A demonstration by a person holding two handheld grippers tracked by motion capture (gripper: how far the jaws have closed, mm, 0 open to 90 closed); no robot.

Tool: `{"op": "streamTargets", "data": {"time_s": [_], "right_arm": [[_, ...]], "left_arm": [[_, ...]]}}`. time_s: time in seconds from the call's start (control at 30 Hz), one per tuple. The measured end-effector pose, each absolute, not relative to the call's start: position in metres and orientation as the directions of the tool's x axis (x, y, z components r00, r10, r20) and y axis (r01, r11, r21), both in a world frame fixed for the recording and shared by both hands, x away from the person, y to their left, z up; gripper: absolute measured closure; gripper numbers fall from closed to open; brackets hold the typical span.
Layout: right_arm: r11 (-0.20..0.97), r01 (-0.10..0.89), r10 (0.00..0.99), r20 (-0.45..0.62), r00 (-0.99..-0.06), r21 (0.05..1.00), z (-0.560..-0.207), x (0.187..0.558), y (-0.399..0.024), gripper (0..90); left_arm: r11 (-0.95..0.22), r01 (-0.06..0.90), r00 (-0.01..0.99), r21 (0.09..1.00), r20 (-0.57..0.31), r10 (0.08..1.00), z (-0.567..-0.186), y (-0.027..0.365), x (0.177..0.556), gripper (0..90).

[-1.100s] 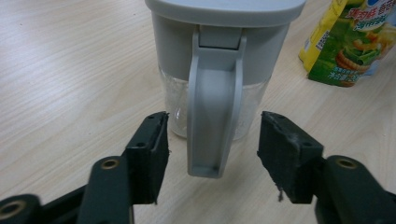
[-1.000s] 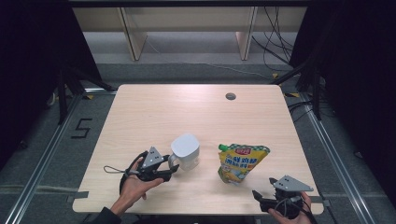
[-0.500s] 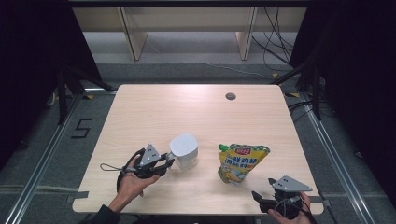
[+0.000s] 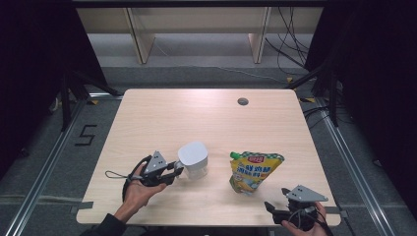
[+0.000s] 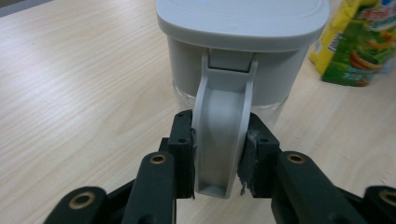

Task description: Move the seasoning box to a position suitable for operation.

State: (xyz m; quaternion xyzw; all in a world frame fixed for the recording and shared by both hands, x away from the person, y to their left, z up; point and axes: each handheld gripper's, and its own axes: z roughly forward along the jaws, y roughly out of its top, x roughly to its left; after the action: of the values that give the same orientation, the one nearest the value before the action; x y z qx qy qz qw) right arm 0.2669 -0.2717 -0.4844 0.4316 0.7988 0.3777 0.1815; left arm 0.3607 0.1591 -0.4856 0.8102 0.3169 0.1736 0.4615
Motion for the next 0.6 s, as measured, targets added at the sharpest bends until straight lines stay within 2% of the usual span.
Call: {"op": "streamTargets", "data": {"time_s": [0.07,0.17,0.6], "right_arm": [[0.326,0.573,0.836,0.053,-0.546,0.752,-0.485,0.265,-0.270,23.2],[0.350,0.544,0.819,0.032,-0.572,0.763,-0.486,0.268,-0.272,23.3],[0.360,0.547,0.825,0.016,-0.565,0.756,-0.485,0.267,-0.272,23.4]], "left_arm": [[-0.392,0.336,0.759,0.856,0.000,0.651,-0.485,0.162,0.356,68.6],[-0.403,0.327,0.784,0.854,-0.007,0.620,-0.485,0.165,0.348,68.6],[-0.436,0.308,0.820,0.846,-0.003,0.573,-0.484,0.167,0.324,68.7]]}}
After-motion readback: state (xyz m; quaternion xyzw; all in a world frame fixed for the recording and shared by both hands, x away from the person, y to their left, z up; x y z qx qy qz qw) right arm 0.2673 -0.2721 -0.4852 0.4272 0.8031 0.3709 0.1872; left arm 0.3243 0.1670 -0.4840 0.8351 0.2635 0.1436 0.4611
